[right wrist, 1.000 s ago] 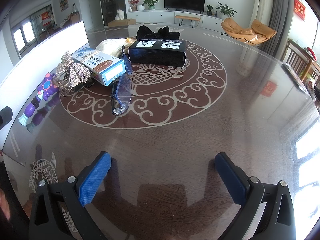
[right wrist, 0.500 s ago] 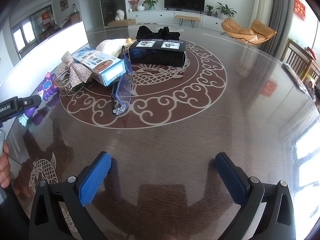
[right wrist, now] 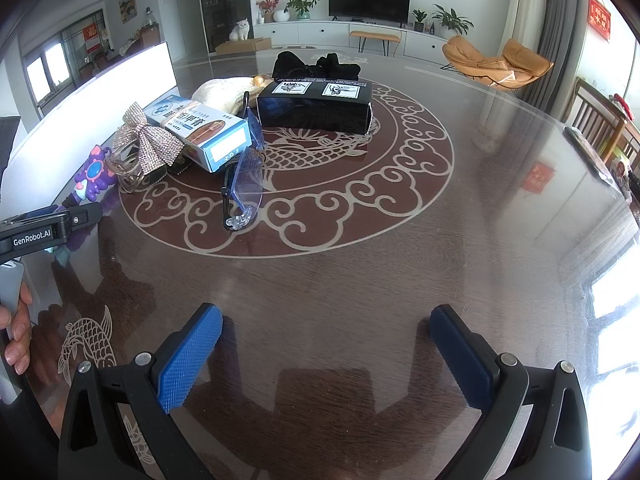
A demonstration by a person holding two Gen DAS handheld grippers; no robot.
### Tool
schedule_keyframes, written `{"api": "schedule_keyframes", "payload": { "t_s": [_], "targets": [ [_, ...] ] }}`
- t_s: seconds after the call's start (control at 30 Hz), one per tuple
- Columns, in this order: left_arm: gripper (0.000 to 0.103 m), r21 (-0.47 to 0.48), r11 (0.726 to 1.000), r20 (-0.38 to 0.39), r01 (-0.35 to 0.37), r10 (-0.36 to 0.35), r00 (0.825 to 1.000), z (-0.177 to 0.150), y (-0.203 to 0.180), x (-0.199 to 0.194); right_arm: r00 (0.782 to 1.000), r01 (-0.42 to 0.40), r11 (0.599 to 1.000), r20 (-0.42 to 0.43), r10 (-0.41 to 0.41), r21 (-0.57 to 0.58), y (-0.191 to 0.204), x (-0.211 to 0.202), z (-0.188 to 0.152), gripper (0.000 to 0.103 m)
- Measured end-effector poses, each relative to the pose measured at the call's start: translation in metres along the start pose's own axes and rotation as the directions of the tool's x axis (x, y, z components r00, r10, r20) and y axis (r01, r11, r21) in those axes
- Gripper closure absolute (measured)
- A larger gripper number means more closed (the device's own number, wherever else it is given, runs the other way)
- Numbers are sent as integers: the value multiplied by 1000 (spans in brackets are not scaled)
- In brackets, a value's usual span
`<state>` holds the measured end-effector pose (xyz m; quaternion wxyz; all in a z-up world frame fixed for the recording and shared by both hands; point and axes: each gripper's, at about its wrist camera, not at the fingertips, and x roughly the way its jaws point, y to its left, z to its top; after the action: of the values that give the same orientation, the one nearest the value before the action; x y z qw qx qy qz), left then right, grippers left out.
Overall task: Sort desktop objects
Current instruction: 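Move the left tool over the purple toy wand while the right tool approaches the blue glasses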
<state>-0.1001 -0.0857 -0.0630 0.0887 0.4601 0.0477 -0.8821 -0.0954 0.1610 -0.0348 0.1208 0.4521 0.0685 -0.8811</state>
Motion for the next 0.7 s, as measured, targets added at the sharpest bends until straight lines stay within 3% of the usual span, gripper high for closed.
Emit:
{"api": "schedule_keyframes", "payload": {
  "t_s": [0.7],
  "targets": [
    [0,-4,1000,1,-6,6,1000,2,-2,1,1000,0,1000,0,0,0,0,0,0,0]
  ]
}}
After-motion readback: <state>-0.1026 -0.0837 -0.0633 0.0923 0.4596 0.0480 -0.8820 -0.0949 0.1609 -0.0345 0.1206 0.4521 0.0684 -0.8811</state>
